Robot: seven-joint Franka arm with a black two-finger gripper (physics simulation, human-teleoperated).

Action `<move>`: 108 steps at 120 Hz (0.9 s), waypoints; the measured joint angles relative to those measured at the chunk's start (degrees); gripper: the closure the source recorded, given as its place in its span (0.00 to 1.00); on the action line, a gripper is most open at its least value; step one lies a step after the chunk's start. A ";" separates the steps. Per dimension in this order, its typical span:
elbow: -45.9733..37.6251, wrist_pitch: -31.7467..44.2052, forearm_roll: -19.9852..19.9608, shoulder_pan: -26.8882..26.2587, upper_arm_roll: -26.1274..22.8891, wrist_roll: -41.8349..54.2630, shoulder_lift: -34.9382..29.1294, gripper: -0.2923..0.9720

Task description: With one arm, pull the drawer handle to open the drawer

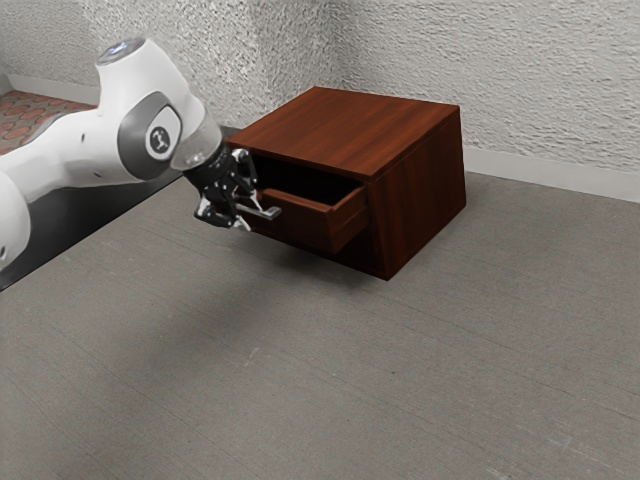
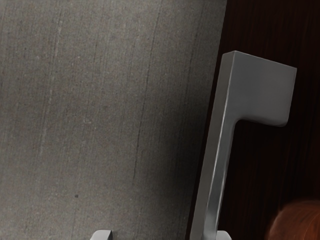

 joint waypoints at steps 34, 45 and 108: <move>-4.37 1.10 -0.12 0.02 0.38 0.11 -3.29 0.63; -5.66 1.32 -0.13 0.08 0.43 0.14 -4.19 0.63; -13.48 3.50 -0.17 0.13 1.27 0.18 -9.99 0.63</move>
